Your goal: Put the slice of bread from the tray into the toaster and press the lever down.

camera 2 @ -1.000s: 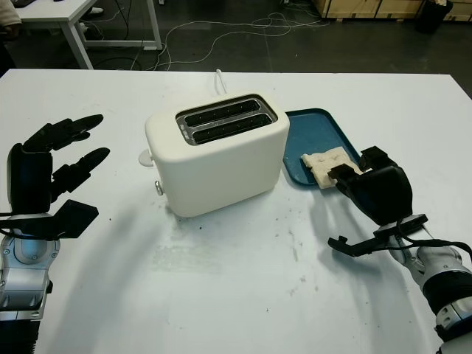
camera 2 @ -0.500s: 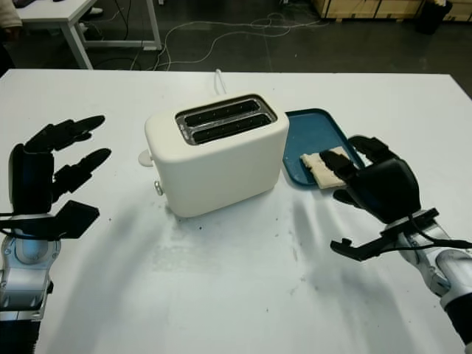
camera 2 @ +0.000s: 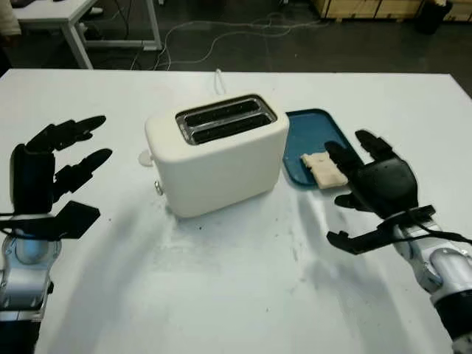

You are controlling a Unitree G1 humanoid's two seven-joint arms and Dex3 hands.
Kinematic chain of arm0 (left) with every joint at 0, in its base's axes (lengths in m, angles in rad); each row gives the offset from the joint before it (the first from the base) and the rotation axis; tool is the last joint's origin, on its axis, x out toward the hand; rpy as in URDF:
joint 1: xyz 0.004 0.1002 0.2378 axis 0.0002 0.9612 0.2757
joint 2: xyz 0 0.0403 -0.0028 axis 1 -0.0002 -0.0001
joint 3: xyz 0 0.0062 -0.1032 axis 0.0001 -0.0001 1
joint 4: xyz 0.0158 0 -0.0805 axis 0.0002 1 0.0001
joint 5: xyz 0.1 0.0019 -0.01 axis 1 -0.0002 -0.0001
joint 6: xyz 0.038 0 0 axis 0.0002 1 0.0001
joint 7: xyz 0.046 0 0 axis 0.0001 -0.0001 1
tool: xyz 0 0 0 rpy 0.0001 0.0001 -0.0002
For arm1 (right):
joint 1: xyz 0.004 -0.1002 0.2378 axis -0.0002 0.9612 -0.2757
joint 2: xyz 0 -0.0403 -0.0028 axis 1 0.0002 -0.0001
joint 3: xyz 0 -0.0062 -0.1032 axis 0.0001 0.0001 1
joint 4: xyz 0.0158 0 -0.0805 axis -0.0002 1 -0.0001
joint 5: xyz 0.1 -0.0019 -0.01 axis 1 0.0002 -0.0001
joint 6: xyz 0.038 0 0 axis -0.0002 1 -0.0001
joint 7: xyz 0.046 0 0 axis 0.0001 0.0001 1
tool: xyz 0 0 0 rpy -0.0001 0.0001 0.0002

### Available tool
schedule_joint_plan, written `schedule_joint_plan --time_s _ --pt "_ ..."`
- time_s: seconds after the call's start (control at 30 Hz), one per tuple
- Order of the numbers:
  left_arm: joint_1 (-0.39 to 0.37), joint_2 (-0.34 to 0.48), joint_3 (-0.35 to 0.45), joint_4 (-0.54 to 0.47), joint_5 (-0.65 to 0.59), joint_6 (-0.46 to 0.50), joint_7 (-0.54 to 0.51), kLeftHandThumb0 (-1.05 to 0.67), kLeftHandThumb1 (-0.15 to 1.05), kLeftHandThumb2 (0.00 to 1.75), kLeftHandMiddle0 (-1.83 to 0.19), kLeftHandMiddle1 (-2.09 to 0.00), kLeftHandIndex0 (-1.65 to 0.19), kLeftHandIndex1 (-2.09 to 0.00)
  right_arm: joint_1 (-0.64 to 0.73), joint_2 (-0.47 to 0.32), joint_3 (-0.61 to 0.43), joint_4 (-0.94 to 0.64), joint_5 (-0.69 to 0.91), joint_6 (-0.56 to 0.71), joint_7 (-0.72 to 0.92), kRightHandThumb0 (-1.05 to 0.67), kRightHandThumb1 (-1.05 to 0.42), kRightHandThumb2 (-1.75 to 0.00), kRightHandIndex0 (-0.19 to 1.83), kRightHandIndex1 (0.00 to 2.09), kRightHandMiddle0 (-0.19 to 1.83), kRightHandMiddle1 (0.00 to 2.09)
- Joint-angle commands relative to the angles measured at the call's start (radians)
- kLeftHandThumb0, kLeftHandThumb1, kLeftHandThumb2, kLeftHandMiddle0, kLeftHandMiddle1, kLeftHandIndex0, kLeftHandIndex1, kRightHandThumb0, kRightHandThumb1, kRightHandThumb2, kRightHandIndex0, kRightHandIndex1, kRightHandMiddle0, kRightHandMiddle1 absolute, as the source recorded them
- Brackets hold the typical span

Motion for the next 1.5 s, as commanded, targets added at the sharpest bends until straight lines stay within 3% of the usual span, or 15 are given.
schedule_joint_plan --time_s 0.0,0.4,0.6,1.07,1.13,1.2,1.37,1.4,1.43,1.47 --pt "0.004 0.003 0.001 -0.007 0.003 -0.001 0.001 -0.37 0.9 0.0 -0.63 -0.85 -0.9 -0.06 -0.035 0.024 0.023 0.06 -0.01 0.003 -0.031 -0.79 -0.92 -0.02 0.18 0.01 0.2 0.01" --pt "0.005 -0.001 -0.001 -0.009 0.0 0.001 0.001 -0.36 0.9 0.0 -0.63 -0.84 -0.9 -0.05 -0.145 0.07 0.131 0.313 -0.001 -0.051 -0.171 -0.75 -0.92 -0.07 0.26 0.02 0.3 0.02" --pt "0.005 -0.002 0.001 -0.007 0.005 0.0 0.008 -0.38 0.9 0.0 -0.64 -0.84 -0.9 -0.05 -0.157 0.067 0.159 0.333 -0.002 -0.072 -0.224 -0.72 -0.92 -0.1 0.34 0.03 0.41 0.04" --pt "0.009 0.0 0.002 -0.015 0.003 0.001 0.003 -0.38 0.9 0.0 -0.64 -0.84 -0.91 -0.05 -0.172 0.056 0.205 0.367 -0.01 -0.113 -0.296 -0.48 -0.92 -0.19 0.76 0.13 0.72 0.06" --pt "0.008 -0.001 0.002 -0.01 0.004 -0.006 0.01 -0.38 0.9 0.0 -0.65 -0.84 -0.91 -0.05 -0.176 0.06 0.21 0.378 -0.008 -0.107 -0.298 -0.43 -0.92 -0.25 0.77 0.31 0.84 0.08" --pt "0.008 0.0 0.003 -0.006 0.004 -0.011 0.013 -0.39 0.9 0.0 -0.65 -0.84 -0.92 -0.05 -0.178 0.06 0.216 0.379 -0.01 -0.098 -0.291 -0.39 -0.92 -0.32 0.6 0.9 0.95 0.07" --pt "0.013 -0.003 0.001 -0.026 0.008 0.012 0.003 -0.38 0.9 0.0 -0.64 -0.84 -0.91 -0.04 -0.174 0.05 0.23 0.346 -0.035 -0.057 -0.266 -0.43 -0.92 -0.5 0.59 1.27 1.01 0.14" --pt "0.013 -0.002 0.0 -0.025 0.009 0.011 0.004 -0.38 0.9 0.0 -0.64 -0.84 -0.91 -0.04 -0.173 0.048 0.235 0.34 -0.045 -0.047 -0.27 -0.44 -0.92 -0.51 0.6 1.39 1.0 0.24" --pt "0.013 -0.002 0.0 -0.024 0.009 0.009 0.004 -0.38 0.9 0.0 -0.64 -0.84 -0.91 -0.04 -0.173 0.047 0.238 0.335 -0.05 -0.036 -0.266 -0.45 -0.92 -0.53 0.59 1.56 0.86 0.58" --pt "0.013 -0.002 -0.001 -0.022 0.008 0.007 0.004 -0.38 0.9 0.0 -0.64 -0.84 -0.91 -0.04 -0.171 0.046 0.241 0.327 -0.054 -0.024 -0.256 -0.46 -0.92 -0.54 0.58 1.64 0.76 0.78"
